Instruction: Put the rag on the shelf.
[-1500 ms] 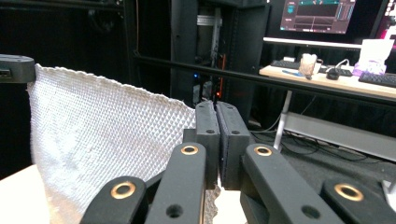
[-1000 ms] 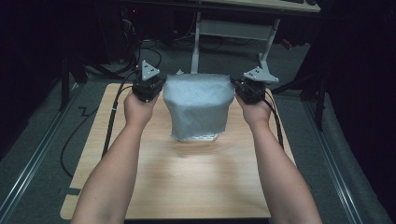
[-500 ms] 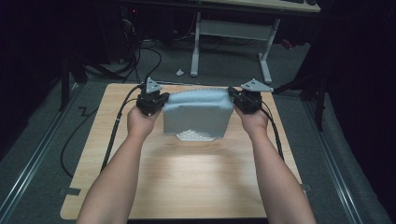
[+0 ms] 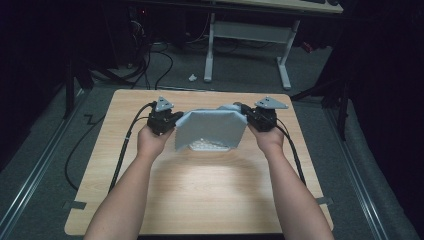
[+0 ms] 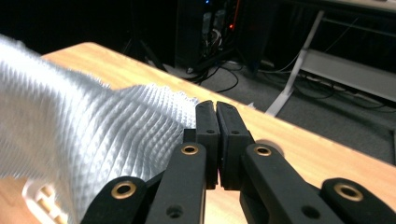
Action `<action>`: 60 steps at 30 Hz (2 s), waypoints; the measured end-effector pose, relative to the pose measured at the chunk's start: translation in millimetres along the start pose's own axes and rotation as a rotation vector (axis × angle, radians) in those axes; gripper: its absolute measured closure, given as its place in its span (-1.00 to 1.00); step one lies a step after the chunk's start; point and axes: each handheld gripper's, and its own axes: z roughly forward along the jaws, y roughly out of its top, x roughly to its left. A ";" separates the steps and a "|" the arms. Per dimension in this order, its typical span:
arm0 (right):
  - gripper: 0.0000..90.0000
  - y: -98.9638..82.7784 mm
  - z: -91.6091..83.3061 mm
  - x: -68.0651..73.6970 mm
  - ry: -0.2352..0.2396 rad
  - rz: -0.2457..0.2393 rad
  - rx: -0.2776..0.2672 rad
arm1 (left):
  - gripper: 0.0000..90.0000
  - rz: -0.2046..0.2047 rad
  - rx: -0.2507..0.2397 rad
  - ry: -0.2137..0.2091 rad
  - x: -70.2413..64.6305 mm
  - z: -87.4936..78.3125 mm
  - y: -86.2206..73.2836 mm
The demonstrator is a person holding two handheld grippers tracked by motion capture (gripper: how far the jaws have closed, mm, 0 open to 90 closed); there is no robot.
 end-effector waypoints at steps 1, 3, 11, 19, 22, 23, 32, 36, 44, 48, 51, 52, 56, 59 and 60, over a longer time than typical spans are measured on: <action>0.99 -2.4 0.3 1.1 0.006 0.003 0.001 | 0.99 -0.004 0.001 -0.009 -1.0 1.0 -1.3; 0.99 -6.3 1.0 3.1 0.008 0.003 0.004 | 0.99 -0.010 0.010 -0.019 -2.3 2.9 -4.3; 0.99 -16.0 4.4 9.5 0.023 0.004 0.019 | 0.99 -0.017 0.039 -0.033 -5.2 7.7 -9.3; 0.99 -23.1 7.1 12.4 0.027 0.007 0.034 | 0.99 -0.015 0.064 -0.056 -10.7 13.5 -14.2; 0.99 -28.1 7.8 12.3 0.027 0.016 0.040 | 0.99 -0.017 0.071 -0.060 -11.8 15.3 -17.4; 0.99 -30.1 8.2 11.5 0.029 0.016 0.037 | 0.99 -0.020 0.069 -0.060 -11.8 15.5 -18.8; 0.99 -41.7 10.4 10.2 0.028 0.026 0.061 | 0.96 -0.064 0.073 -0.049 -4.4 15.4 -32.1; 0.99 -42.4 11.0 10.3 0.027 0.031 0.065 | 0.96 -0.064 0.073 -0.054 -4.7 15.0 -33.3; 0.91 -44.4 13.0 10.3 0.018 0.040 0.079 | 0.73 -0.064 0.060 -0.027 -6.3 10.5 -34.4; 0.82 -42.8 9.7 6.2 -0.002 0.041 0.076 | 0.49 -0.081 0.037 0.013 -1.9 4.1 -34.9; 0.79 -41.7 4.2 0.6 -0.016 0.049 0.072 | 0.46 -0.091 0.035 0.028 1.9 -0.1 -36.1; 0.79 -41.6 2.6 -1.6 -0.018 0.048 0.067 | 0.46 -0.090 0.036 0.031 3.0 -1.6 -36.6; 0.78 -43.6 -4.2 -8.5 -0.039 0.062 0.051 | 0.46 -0.094 0.031 0.047 6.3 -7.3 -38.1; 0.76 -46.9 -7.3 -13.3 -0.058 0.075 0.063 | 0.46 -0.094 0.033 0.049 8.0 -10.6 -38.9; 0.74 -47.4 -7.9 -14.1 -0.058 0.079 0.062 | 0.46 -0.090 0.034 0.052 8.0 -11.4 -39.2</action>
